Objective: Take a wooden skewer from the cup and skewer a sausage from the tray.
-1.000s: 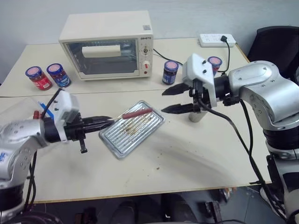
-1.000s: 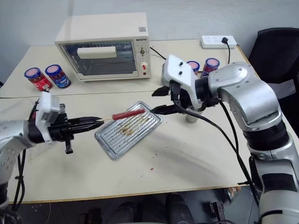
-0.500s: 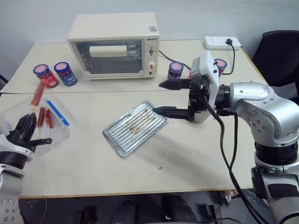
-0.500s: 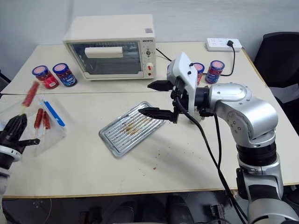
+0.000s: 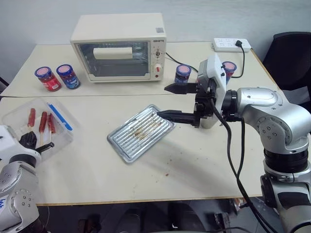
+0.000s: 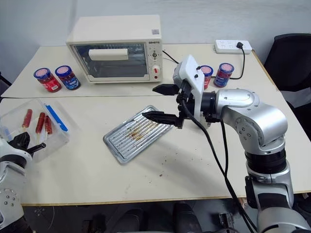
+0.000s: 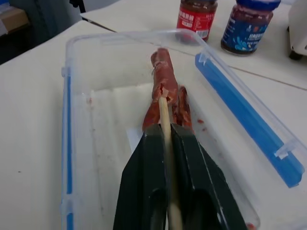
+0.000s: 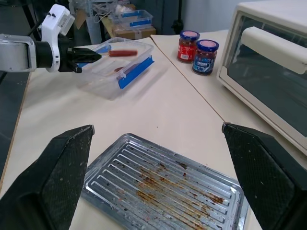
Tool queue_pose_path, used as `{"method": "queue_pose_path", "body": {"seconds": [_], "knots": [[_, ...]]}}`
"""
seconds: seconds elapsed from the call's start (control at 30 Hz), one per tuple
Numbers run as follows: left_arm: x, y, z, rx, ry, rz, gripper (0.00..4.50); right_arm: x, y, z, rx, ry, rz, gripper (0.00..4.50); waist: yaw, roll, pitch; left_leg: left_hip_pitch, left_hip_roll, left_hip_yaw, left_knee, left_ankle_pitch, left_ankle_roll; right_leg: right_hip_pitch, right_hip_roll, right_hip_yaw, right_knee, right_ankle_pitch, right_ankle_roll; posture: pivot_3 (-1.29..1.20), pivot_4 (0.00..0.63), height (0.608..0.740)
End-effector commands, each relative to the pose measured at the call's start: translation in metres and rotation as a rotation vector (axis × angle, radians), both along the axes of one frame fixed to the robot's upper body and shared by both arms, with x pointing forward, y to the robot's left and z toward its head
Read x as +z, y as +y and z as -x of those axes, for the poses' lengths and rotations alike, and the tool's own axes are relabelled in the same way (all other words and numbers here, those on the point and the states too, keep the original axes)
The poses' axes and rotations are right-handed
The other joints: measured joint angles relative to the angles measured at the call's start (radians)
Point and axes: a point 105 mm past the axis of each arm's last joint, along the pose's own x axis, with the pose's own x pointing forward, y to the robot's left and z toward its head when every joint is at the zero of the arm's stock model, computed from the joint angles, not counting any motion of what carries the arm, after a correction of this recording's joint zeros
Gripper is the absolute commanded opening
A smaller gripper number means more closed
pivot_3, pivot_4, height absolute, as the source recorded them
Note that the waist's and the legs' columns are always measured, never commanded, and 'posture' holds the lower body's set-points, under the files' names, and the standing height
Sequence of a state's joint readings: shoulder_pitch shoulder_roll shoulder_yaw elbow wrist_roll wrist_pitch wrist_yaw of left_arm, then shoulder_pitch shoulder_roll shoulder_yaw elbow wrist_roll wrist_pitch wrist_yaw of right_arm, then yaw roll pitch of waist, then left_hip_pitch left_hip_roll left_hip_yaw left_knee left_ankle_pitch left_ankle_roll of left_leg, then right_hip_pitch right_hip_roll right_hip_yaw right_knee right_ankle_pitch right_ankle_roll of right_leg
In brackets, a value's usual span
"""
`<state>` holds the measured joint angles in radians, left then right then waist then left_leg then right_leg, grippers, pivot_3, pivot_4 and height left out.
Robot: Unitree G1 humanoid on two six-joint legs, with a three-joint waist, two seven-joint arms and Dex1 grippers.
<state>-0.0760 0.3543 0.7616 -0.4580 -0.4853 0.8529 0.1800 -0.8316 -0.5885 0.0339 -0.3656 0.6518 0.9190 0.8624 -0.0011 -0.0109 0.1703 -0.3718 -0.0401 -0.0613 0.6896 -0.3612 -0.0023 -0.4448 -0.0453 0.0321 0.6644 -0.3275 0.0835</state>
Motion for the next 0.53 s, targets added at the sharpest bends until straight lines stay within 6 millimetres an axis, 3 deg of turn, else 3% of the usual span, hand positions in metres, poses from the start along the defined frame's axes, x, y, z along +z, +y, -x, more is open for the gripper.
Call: {"method": "queue_pose_path", "body": {"seconds": [0.03, 0.1, 0.23, 0.37, 0.53], "knots": [[0.020, 0.006, 0.006, -0.004, -0.036, -0.068, 1.47, 0.007, -0.003, 0.006, 0.011, -0.051, -0.010, 4.50, -0.001, 0.000, 0.000, 0.000, 0.000, 0.000, 0.000, 0.000, 0.000, 0.000, 0.000, 0.000, 0.000, 0.000, 0.000, 0.00, 0.150, 0.740], [0.030, 0.009, 0.012, -0.034, -0.058, -0.071, 1.88, 0.006, -0.003, 0.006, 0.012, -0.052, -0.005, 4.50, -0.001, 0.000, 0.000, 0.000, 0.000, 0.000, 0.000, 0.000, 0.000, 0.000, 0.000, 0.000, 0.000, 0.000, 0.000, 0.00, 0.150, 0.740], [0.041, 0.013, 0.034, -0.084, -0.069, -0.083, 1.88, 0.004, -0.005, 0.005, 0.019, -0.052, 0.006, 4.50, -0.003, 0.000, 0.000, 0.000, 0.000, 0.000, -0.002, 0.000, 0.000, 0.000, 0.000, 0.000, -0.002, 0.000, 0.000, 0.00, 0.150, 0.740], [0.042, 0.025, 0.079, -0.126, -0.017, -0.094, 1.88, 0.004, -0.004, 0.003, 0.037, -0.045, 0.013, 4.50, -0.010, -0.001, 0.000, 0.000, 0.001, 0.000, -0.003, 0.000, -0.001, 0.000, 0.000, 0.001, -0.003, 0.000, 0.000, 0.00, 0.150, 0.740], [0.041, 0.040, 0.113, -0.077, 0.056, -0.119, 1.88, 0.008, -0.001, -0.003, 0.051, -0.032, 0.016, 4.50, -0.012, -0.001, 0.000, 0.001, 0.001, 0.000, -0.005, 0.000, -0.001, 0.000, 0.000, 0.000, -0.004, 0.000, -0.001, 0.00, 0.150, 0.740]]}}
